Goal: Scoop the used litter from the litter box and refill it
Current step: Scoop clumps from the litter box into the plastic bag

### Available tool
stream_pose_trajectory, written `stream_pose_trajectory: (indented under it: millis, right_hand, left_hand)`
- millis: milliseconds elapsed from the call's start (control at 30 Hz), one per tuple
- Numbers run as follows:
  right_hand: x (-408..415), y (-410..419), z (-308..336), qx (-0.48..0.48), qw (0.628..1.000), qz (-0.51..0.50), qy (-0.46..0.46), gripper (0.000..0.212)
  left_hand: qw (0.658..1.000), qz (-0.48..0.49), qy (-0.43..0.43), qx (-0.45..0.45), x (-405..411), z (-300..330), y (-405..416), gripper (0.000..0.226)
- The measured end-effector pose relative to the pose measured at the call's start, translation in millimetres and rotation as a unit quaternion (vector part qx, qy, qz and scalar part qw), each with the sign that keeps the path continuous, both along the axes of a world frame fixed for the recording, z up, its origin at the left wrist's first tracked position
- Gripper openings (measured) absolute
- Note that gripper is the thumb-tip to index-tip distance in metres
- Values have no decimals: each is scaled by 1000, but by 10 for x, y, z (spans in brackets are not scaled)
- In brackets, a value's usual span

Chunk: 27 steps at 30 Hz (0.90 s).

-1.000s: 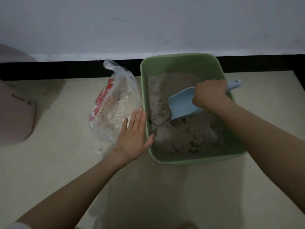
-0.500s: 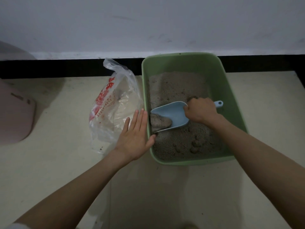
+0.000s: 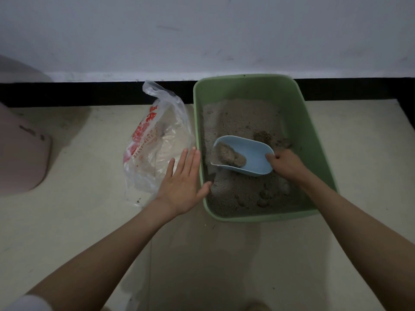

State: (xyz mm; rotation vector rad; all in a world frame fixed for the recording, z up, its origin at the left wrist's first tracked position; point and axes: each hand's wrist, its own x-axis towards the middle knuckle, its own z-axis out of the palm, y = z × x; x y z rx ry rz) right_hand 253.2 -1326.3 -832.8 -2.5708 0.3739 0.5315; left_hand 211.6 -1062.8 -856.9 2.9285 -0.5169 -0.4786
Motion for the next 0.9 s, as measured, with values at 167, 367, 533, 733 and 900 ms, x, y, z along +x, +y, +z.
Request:
stream_pose_trajectory:
  millis: [167,367,533,733,900]
  right_hand:
    - [-149,12,96,21,999,-19,-20,49]
    - [-219,76,333,43,998,-1,-44,47]
    - [-157,373,569,69,995,66,-33,46]
    - [-102,767,644,22,993,116,11,51]
    - [48,1113,626,-10,995,92,23,50]
  left_hand:
    - [999,-14,-1,-37,14,77,71,88]
    - [969,118,-182,-121,32,153,558,63]
    - [927,343,-84,-126,92,125,993,83]
    - [877,436,-18,-201,150,105,1223,34]
    - [872,433,-19,-228,92,132,1383,25]
